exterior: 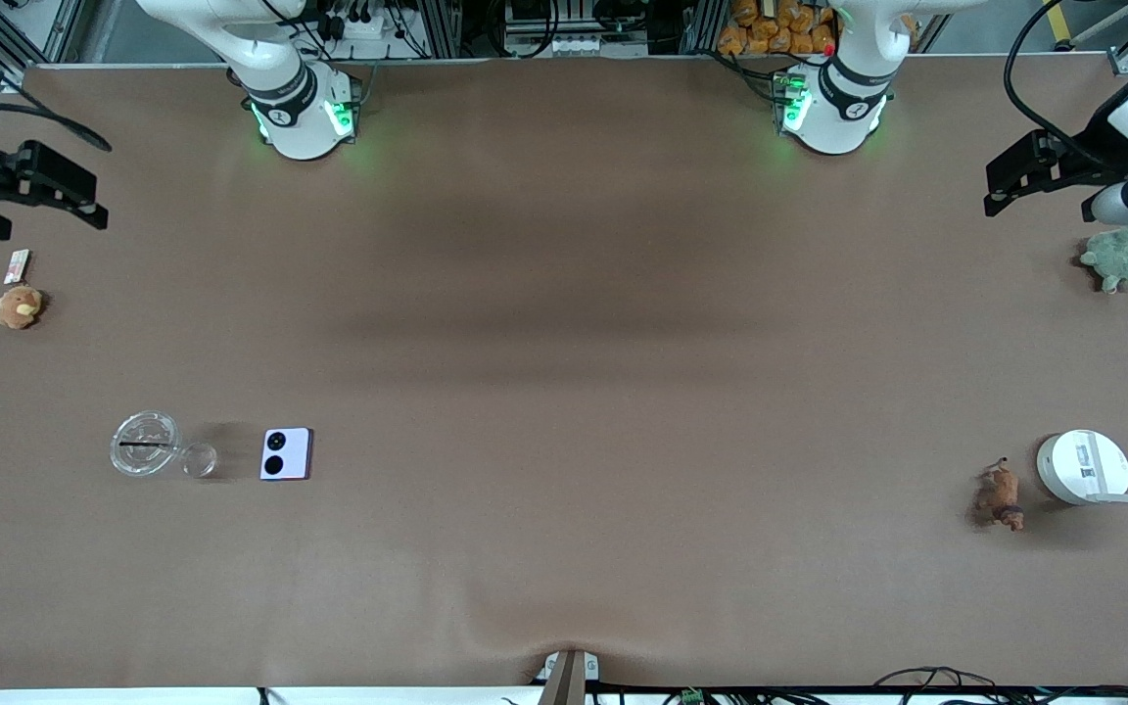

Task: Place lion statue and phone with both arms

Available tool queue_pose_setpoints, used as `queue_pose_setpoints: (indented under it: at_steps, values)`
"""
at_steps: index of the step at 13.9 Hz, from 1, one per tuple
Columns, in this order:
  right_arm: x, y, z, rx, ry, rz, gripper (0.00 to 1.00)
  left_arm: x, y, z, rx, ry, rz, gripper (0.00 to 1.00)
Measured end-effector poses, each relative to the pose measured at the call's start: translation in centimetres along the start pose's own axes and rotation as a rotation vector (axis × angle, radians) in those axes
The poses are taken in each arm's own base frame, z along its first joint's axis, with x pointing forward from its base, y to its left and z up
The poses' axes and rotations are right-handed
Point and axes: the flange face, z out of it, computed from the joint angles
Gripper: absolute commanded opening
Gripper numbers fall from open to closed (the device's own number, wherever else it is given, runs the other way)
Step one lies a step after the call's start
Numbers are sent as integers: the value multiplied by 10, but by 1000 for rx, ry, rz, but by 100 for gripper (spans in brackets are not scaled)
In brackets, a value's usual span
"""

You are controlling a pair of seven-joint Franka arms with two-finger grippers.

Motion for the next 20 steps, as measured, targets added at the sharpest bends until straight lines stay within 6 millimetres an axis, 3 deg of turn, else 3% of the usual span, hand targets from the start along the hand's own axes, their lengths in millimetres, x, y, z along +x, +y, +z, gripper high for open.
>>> queue_pose_setpoints:
  at_steps: [5,20]
  values:
    - [-15,12,24,11,-24,39,100,-1,2,1,1,-6,1,100]
    - [-19,21,27,45,-26,94,100,-8,1,15,22,-32,-15,100]
